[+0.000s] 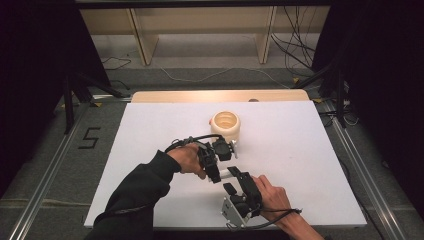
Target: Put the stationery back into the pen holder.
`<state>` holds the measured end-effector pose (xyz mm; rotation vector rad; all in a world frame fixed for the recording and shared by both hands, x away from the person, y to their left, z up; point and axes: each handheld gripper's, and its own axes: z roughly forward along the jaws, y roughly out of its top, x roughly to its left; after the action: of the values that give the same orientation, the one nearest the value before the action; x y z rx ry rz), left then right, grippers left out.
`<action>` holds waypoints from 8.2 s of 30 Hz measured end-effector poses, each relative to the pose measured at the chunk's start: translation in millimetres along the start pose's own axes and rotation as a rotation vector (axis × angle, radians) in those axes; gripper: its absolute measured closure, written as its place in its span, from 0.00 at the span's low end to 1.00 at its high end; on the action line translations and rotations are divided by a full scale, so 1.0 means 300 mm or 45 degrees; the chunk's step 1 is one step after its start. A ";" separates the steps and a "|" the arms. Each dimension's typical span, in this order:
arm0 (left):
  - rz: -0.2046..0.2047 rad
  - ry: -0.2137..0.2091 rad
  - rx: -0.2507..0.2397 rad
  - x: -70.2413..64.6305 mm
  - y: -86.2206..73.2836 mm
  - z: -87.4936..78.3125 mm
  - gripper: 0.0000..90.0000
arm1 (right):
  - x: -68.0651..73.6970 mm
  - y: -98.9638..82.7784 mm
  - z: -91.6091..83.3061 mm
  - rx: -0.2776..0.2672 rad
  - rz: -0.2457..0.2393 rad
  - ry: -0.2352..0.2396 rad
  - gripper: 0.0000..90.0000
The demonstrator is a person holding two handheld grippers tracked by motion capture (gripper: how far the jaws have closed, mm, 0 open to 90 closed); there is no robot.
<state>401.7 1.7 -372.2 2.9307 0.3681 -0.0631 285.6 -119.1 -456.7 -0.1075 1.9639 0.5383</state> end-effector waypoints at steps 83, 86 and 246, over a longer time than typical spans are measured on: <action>-0.198 0.133 -0.351 0.057 -0.226 -0.118 0.23 | -0.036 -0.064 0.018 0.013 -0.068 -0.100 0.79; -0.222 0.129 -0.383 0.061 -0.263 -0.112 0.22 | -0.040 -0.068 0.018 0.009 -0.054 -0.103 0.79; -0.645 0.403 -1.297 -0.086 -0.639 0.089 0.17 | -0.305 -0.281 0.074 -0.205 1.544 0.474 0.22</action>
<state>328.4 173.0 -430.9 1.7897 0.8677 0.3987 371.2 -200.3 -411.1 1.0064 2.1810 1.5271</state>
